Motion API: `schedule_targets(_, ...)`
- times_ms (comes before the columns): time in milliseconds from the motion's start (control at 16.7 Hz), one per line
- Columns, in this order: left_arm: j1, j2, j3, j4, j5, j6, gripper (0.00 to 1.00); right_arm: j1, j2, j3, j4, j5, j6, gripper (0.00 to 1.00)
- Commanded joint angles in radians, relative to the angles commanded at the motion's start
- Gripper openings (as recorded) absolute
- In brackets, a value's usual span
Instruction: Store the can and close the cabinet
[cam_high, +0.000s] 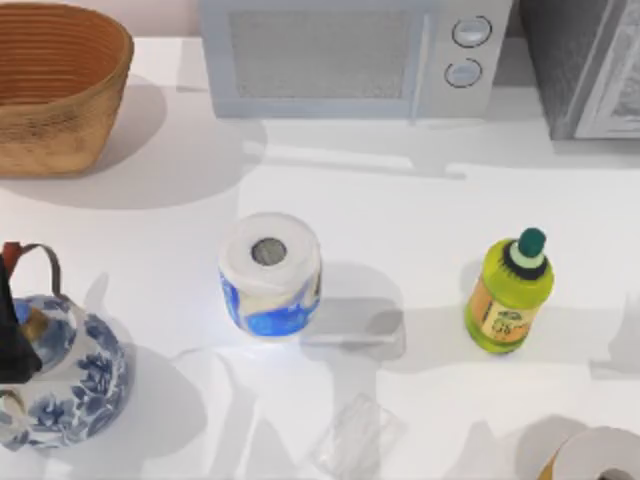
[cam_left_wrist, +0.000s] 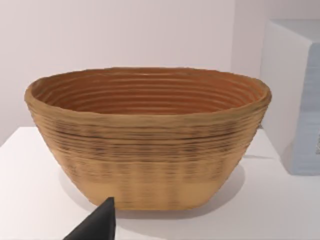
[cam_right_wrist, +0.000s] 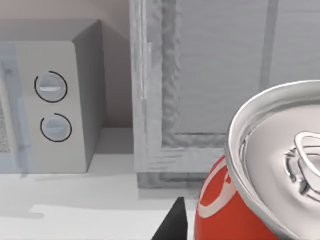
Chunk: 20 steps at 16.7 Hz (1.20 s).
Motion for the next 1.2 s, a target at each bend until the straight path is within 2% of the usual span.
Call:
schedule_targets(240, 0.0, 0.0, 0.0, 0.0, 0.0, 0.0, 1.0, 0.001, 0.032, 0.034, -0.006, 0.004, 0.001, 0.0)
schedule_targets(480, 0.0, 0.0, 0.0, 0.0, 0.0, 0.0, 1.0, 0.024, 0.19, 0.221, -0.055, 0.026, 0.0, 0.0)
schedule_targets(720, 0.0, 0.0, 0.0, 0.0, 0.0, 0.0, 1.0, 0.066, 0.443, 0.535, -0.138, 0.057, -0.002, 0.0)
schedule_targets(1200, 0.0, 0.0, 0.0, 0.0, 0.0, 0.0, 1.0, 0.149, 1.006, 1.295, -0.321, 0.135, 0.008, 0.0)
